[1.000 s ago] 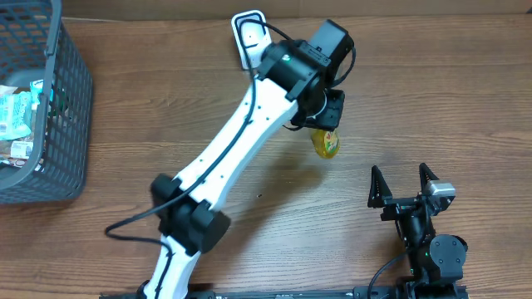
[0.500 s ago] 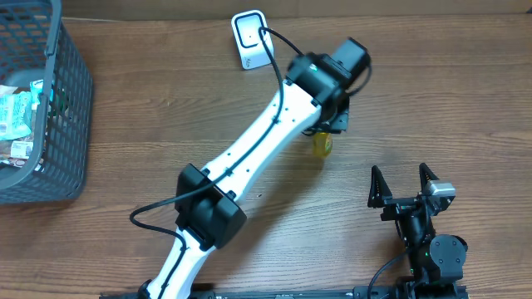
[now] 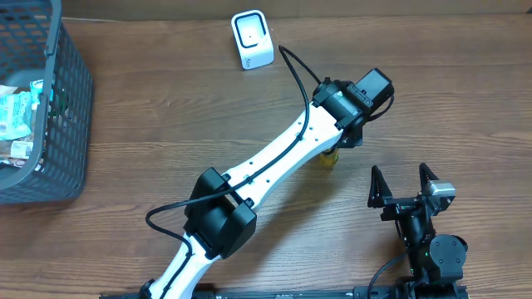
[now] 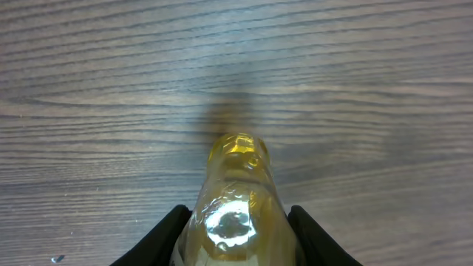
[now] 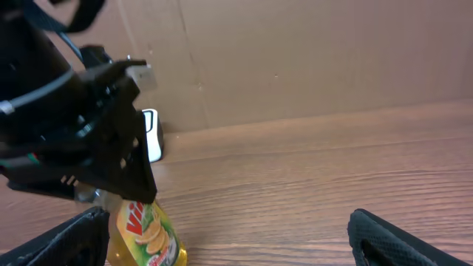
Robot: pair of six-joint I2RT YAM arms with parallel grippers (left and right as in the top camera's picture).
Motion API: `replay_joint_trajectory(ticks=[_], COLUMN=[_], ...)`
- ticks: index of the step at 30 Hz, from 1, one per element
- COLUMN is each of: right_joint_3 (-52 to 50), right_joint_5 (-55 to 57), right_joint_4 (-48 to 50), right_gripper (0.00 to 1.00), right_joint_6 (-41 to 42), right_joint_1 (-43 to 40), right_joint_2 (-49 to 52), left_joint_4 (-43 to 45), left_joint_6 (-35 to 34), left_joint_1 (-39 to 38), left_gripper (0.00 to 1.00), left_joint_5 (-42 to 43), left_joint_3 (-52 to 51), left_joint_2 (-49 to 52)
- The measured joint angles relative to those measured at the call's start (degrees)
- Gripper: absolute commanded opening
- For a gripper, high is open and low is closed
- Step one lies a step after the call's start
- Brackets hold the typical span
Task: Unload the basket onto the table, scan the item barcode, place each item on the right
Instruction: 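Set the bottle upright on the table and open the left gripper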
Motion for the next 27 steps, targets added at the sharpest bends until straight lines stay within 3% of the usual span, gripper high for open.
replay_joint_trajectory(ticks=[11, 14, 16, 22, 24, 27], right_joint_3=[0.00, 0.00, 0.00, 0.00, 0.00, 0.00], right_joint_5=[-0.02, -0.02, 0.00, -0.02, -0.02, 0.00], right_joint_4=[-0.02, -0.02, -0.02, -0.02, -0.02, -0.02], right_gripper=[1.00, 1.00, 1.00, 1.00, 1.00, 1.00], right_joint_6=[0.02, 0.00, 0.00, 0.00, 0.00, -0.02], right_joint_1=[0.00, 0.00, 0.00, 0.00, 0.00, 0.00], right_joint_2=[0.00, 0.00, 0.00, 0.00, 0.00, 0.00], left_joint_4=[4.81, 5.14, 5.20, 5.27, 5.22, 5.25], left_joint_6=[-1.53, -1.86, -1.95, -2.08, -1.75, -1.40], left_joint_1=[-0.02, -0.02, -0.02, -0.02, -0.02, -0.02], left_gripper=[0.06, 0.18, 0.37, 0.49, 0.62, 0.67], left_joint_5=[-1.97, -3.04, -3.34, -3.41, -3.10, -2.47], left_joint_3=[-6.45, -6.56, -6.60, -6.71, -6.84, -7.02], left_joint_2=[-0.02, -0.02, -0.02, -0.02, -0.02, -0.02])
